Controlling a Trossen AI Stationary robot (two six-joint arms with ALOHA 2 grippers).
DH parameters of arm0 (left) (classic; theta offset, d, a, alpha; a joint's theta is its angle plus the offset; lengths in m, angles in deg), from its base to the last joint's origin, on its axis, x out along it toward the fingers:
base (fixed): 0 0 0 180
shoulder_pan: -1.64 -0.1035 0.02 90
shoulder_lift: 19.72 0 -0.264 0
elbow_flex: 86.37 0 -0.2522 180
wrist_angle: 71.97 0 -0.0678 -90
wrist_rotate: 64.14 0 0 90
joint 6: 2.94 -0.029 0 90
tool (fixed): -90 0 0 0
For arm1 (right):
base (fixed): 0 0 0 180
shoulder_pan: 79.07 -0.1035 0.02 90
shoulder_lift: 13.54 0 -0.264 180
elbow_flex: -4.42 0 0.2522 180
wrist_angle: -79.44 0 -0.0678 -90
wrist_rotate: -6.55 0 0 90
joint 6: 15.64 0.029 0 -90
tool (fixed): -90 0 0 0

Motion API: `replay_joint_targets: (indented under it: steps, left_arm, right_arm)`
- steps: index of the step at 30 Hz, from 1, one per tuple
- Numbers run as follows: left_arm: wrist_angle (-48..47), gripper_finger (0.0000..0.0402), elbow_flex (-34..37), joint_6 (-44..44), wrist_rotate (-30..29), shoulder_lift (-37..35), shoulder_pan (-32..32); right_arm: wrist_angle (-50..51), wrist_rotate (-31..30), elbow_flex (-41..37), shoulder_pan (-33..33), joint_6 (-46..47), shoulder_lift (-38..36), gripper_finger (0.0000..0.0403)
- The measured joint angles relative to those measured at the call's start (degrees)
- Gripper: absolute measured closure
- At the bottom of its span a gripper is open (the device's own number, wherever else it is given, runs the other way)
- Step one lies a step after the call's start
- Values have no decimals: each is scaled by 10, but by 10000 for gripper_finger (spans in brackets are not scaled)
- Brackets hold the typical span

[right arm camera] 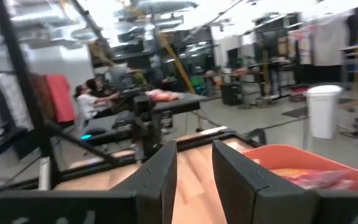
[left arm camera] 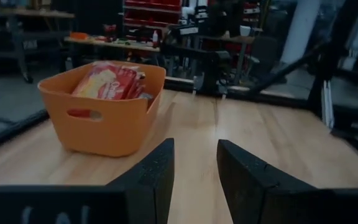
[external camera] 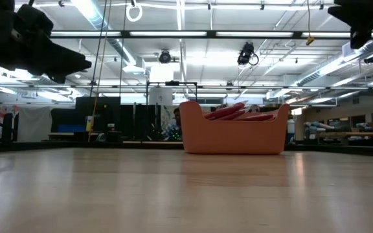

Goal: Sort popcorn bags into baskets
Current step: Return to Home Position

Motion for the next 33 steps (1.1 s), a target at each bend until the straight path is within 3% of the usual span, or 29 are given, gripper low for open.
replay_joint_targets:
  steps: [10,22,28,33]
  left_arm:
    - [15,276,0,-78,48,0,1]
    - [-4,276,0,-72,49,0,0]
    - [-4,276,0,-168,49,0,0]
    - [-4,276,1,-174,49,0,0]
  right_arm:
    - [32,50,0,-32,28,0,296]
    - [67,46,0,-32,-16,1,296]
    - [67,46,0,-32,-17,1,296]
    - [67,46,0,-32,-17,1,296]
